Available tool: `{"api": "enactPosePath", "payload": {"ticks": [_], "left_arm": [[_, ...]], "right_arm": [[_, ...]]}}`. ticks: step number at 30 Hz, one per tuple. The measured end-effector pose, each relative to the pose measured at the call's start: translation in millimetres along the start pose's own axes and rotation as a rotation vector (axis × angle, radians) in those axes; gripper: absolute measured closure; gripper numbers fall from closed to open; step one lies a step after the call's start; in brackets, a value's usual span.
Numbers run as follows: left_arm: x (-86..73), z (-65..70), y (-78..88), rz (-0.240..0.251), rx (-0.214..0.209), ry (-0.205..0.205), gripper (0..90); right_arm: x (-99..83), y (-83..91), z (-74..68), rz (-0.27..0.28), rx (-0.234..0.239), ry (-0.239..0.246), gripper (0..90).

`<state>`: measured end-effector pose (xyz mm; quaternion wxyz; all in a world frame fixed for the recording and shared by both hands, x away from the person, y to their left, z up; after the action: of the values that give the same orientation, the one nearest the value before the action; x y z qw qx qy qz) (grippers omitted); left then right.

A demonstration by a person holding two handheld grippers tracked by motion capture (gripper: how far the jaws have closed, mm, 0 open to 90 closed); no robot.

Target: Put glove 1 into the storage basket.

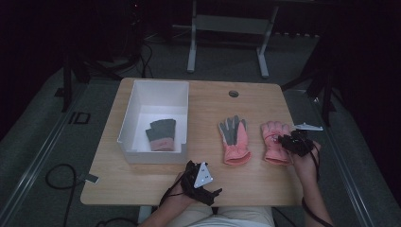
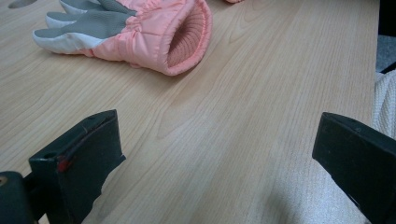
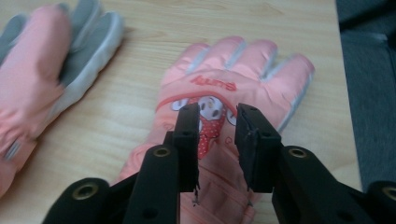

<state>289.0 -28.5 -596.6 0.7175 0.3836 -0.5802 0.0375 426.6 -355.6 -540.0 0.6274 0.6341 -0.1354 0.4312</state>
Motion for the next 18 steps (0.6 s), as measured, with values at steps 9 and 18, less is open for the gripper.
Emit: {"api": "enactPosePath", "payload": {"ticks": [9,18], "left_arm": [[0.8,0.3,0.4,0.002,0.007,-0.004,1.1],[-0.1,0.9,-0.3,0.002,0.006,0.002,1.1]], "right_arm": [[-0.1,0.0,-1.7,-0.063,0.068,0.154,61.5],[-12.0,-22.8,3.1,-0.094,0.035,0.071,68.7]]}}
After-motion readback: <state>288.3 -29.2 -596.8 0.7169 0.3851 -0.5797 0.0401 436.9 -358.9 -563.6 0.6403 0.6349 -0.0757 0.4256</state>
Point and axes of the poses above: each handheld gripper's, and its own axes: y roughly backward along the jaws, x roughly out of its top, z roughly to its right, the point moved 5 cm from there along -y, roughly forward along the jaws, and after that the axes turned 10 degrees about y, right-handed, at the moved point
